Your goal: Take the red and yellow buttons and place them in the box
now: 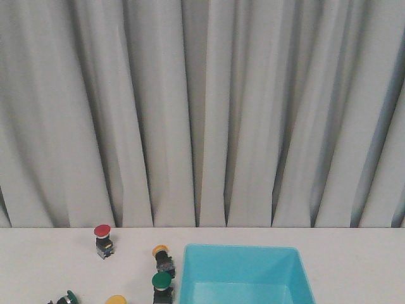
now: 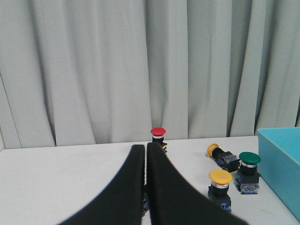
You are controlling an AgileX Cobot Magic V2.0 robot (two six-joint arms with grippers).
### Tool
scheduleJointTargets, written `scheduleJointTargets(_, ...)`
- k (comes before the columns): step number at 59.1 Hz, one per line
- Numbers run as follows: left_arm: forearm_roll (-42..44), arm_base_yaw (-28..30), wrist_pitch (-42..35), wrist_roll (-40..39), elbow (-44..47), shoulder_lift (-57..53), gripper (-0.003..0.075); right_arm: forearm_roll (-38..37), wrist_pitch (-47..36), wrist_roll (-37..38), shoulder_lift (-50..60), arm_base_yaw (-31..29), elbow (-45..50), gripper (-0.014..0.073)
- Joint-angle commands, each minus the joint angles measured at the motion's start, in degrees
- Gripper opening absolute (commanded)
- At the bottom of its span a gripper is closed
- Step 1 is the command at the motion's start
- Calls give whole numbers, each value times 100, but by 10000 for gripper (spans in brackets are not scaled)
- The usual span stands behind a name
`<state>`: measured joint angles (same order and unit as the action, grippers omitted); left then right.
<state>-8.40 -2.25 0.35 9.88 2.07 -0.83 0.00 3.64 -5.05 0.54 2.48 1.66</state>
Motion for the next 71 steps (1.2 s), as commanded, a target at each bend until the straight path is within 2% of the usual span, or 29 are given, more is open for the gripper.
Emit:
scheduleJointTargets(1,-16,-31,-442,-13,-36,-63,4,0,-466,-34,107,-7,83,-8)
scheduleJointTargets(38,-16,-31,-575,-13,-36,-63,4,0,-466,-34,107,-7,83,-8)
scheduleJointTargets(56,-16,-31,-947,-13,-36,-63,4,0,-487,-34,107,-7,83,-8)
scheduleJointTargets(60,-16,-31,-1144,-13,-36,-63,4,101,-874,24,107,-7,77,-8)
scheduleJointTargets(65,-16,-31,-1507,-13,-56,-63,4,498,-2061,392,107,-7,2,-8)
scheduleJointTargets(71,91,-31,-1956,5,-225,-63,4,265,-3319,394,38,-7,-324,-8)
